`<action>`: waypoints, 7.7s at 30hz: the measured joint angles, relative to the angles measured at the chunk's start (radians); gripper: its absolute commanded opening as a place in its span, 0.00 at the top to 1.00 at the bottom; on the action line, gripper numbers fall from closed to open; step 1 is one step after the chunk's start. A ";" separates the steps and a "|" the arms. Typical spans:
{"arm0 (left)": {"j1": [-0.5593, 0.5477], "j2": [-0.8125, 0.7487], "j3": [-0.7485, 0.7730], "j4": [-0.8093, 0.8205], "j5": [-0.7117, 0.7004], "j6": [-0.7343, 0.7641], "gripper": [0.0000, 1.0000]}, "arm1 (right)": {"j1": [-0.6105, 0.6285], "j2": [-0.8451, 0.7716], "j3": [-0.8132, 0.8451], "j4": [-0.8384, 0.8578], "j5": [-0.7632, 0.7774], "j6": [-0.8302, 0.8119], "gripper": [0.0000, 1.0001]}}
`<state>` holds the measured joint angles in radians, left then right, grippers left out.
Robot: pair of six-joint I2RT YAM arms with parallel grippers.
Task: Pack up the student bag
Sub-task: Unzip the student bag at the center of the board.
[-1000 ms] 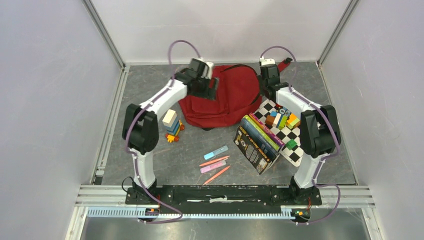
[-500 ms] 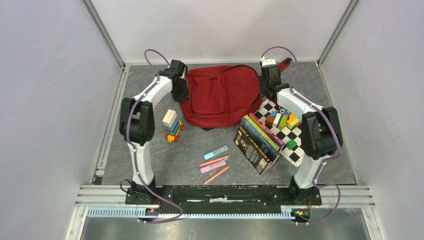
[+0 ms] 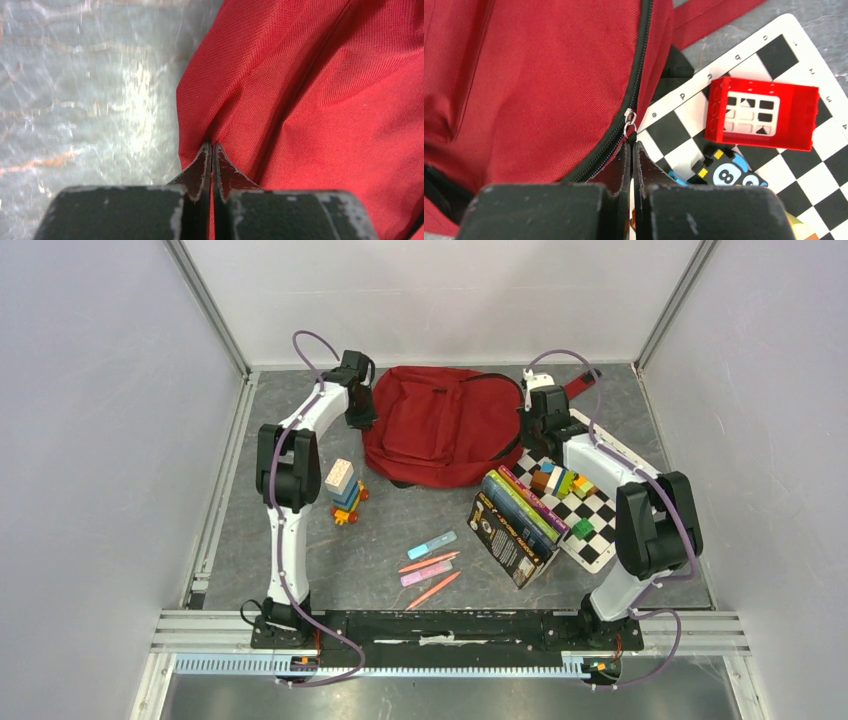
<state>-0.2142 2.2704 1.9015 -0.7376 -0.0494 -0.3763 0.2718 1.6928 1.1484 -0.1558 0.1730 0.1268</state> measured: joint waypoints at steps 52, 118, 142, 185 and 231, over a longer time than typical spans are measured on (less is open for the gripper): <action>-0.400 -0.031 -0.076 0.479 0.662 0.117 0.76 | 0.038 -0.042 0.045 -0.101 -0.195 -0.011 1.00; -0.423 0.029 0.025 0.502 0.529 0.030 0.07 | -0.017 0.134 0.302 -0.097 -0.177 -0.013 1.00; -0.423 0.085 0.024 0.600 0.457 -0.111 0.12 | -0.010 0.087 0.286 -0.101 -0.219 0.063 1.00; -0.414 -0.086 -0.186 0.547 0.497 0.080 0.98 | 0.027 0.243 0.438 -0.174 -0.154 -0.107 1.00; -0.336 -0.021 0.065 0.159 0.521 0.340 0.98 | 0.045 0.602 0.650 0.145 -0.273 0.093 0.82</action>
<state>-0.5507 2.2494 1.9667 -0.5789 0.4721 -0.0368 0.3168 2.2944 1.7988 -0.0109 -0.1001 0.2199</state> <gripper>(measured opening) 0.036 0.103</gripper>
